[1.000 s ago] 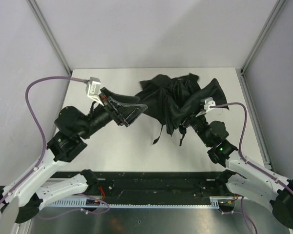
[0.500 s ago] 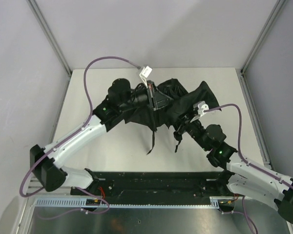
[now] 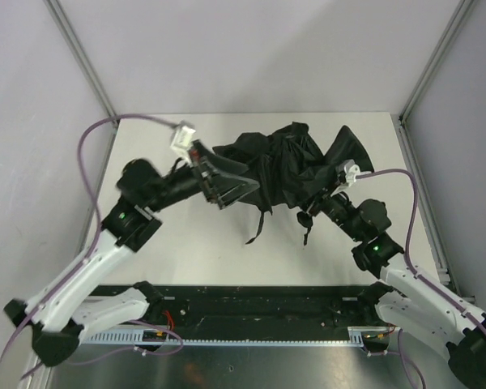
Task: Put away the umbrella
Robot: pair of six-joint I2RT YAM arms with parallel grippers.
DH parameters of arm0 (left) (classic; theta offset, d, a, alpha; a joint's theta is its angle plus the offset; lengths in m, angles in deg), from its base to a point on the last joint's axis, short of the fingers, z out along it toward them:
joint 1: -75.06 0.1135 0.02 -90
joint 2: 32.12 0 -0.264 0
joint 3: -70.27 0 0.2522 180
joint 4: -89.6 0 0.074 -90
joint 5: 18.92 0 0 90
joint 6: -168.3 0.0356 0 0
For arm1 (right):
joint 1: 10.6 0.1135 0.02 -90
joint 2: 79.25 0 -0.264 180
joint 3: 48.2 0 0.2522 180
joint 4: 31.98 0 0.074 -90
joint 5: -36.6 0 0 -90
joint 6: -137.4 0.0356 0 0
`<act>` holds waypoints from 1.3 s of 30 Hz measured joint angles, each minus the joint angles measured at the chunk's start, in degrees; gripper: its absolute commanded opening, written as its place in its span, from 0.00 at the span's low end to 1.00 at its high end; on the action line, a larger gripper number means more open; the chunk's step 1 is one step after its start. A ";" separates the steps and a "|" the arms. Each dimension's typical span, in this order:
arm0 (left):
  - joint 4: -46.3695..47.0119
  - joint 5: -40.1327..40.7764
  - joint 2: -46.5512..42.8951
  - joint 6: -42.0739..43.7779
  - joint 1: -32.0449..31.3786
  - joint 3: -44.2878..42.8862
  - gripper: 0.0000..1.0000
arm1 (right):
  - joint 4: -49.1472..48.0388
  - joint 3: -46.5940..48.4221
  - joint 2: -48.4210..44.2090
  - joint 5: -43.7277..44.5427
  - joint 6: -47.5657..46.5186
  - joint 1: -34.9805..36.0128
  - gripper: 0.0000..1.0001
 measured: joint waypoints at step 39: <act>13.03 -1.68 15.69 -8.15 0.81 -0.50 0.02 | 1.55 3.19 2.89 -4.24 -6.23 8.35 0.05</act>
